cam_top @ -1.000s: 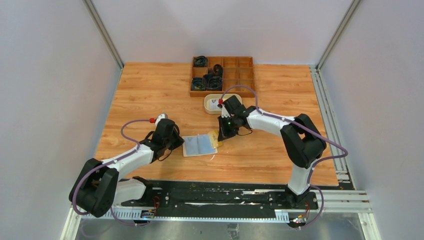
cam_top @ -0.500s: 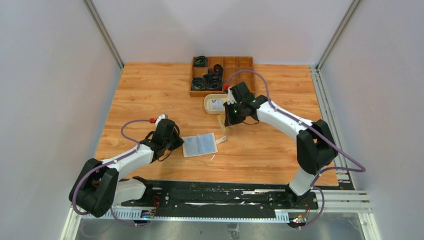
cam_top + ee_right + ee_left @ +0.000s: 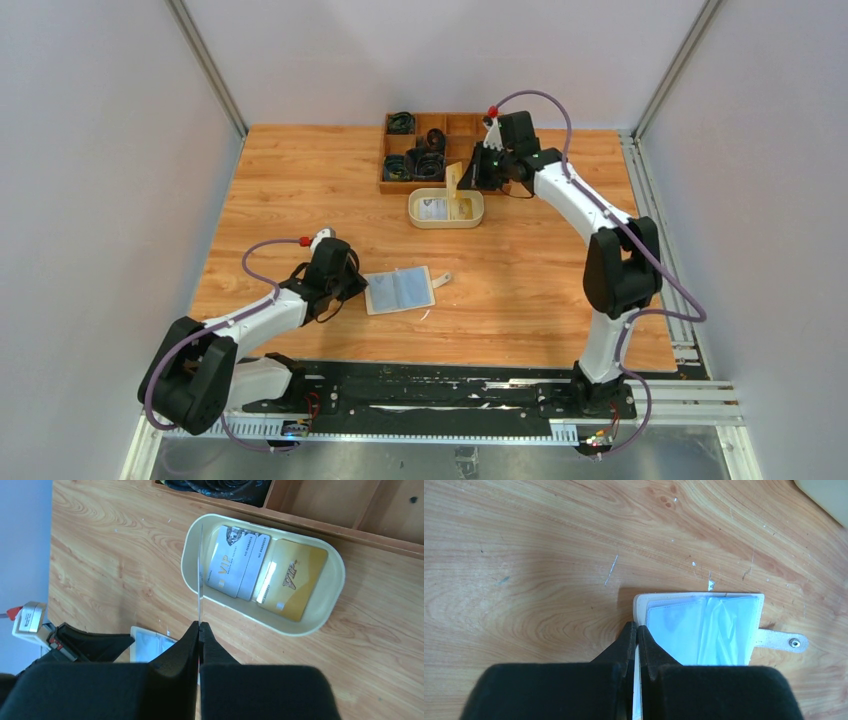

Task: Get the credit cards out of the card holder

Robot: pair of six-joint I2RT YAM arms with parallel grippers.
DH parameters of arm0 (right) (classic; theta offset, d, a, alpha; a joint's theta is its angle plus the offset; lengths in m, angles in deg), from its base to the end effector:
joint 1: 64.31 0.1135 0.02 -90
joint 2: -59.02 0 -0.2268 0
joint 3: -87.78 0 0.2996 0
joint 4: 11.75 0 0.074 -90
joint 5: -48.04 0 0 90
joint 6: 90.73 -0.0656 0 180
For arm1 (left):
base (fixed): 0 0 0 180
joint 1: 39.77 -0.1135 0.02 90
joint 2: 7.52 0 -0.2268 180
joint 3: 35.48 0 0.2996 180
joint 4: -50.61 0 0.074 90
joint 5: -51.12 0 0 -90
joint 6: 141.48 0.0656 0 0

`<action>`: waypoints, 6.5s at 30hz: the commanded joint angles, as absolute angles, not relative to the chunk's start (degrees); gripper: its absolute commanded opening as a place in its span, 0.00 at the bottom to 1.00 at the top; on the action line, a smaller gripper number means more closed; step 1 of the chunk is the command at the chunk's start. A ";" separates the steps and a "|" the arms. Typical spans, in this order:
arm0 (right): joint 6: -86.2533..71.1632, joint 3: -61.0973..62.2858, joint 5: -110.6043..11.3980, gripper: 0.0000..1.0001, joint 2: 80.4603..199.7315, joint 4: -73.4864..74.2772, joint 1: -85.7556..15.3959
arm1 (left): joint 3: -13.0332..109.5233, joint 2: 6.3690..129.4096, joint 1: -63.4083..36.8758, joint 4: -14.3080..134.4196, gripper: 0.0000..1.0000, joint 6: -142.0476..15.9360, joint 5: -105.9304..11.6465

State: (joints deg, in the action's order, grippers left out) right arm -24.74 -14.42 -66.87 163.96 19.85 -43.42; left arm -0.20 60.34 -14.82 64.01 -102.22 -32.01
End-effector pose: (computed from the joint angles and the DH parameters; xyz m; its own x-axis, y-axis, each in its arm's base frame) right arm 0.4460 0.1998 0.2430 -0.7452 0.1106 -0.6576 -0.3778 0.7426 0.5530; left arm 0.2605 -0.1125 0.0622 -0.6785 -0.5322 -0.5064 -0.2875 0.8267 -0.4836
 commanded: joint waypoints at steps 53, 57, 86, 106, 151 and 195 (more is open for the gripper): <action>-16.27 -26.84 -62.63 0.51 167.28 31.69 -45.15 | 0.89 61.18 -14.72 63.80 0.00 -99.74 -31.35; -12.79 -19.10 -54.89 0.68 160.40 30.68 -34.29 | 1.04 60.78 -14.72 63.36 0.00 -100.20 -31.20; -19.37 6.62 -28.58 0.87 164.51 -0.85 0.73 | -4.85 62.06 -15.94 55.40 0.00 -106.76 -36.62; -17.06 4.77 -24.77 0.86 170.86 0.93 3.55 | -8.05 62.91 -16.65 53.05 0.00 -107.71 -36.61; -15.31 13.96 -25.80 0.86 166.74 -4.29 -4.01 | -9.08 64.22 -17.44 44.62 0.04 -107.51 -42.93; -16.05 14.70 -28.15 0.85 167.43 -5.46 -4.01 | -14.88 65.65 -17.44 29.03 0.32 -115.72 -34.30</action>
